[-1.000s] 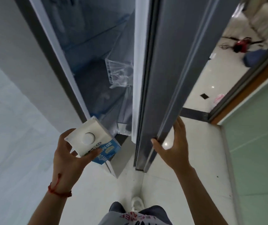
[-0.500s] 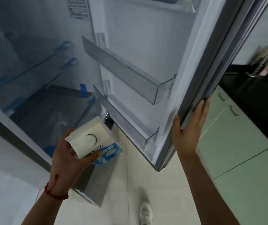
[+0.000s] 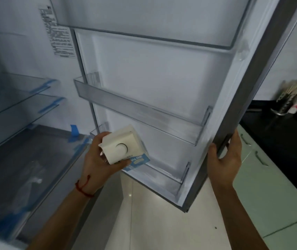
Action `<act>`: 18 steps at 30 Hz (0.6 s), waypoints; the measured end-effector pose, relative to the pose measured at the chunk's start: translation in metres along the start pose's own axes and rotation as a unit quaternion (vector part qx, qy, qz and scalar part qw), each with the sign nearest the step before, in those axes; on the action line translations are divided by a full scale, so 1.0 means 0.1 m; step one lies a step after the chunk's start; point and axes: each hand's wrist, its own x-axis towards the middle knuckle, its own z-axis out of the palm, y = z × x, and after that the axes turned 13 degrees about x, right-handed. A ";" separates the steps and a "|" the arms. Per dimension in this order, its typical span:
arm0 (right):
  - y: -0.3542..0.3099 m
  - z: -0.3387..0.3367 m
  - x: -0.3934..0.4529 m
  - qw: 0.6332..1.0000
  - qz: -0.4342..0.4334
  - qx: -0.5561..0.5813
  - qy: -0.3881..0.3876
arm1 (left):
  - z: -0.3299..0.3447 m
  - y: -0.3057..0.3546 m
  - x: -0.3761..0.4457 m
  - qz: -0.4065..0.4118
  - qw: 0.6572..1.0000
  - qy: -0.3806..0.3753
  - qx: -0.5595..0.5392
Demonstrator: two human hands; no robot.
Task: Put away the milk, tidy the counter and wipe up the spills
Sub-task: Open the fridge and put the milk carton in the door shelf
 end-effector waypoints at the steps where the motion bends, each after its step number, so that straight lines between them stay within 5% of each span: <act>1: 0.06 0.00 0.07 1.000 0.003 0.003 -0.004 | 0.08 -0.03 0.08 -0.002 1.000 -0.014 0.001; 18: 0.30 0.12 0.41 0.998 0.058 0.030 0.026 | 0.95 -0.50 1.02 0.039 0.964 -0.258 0.055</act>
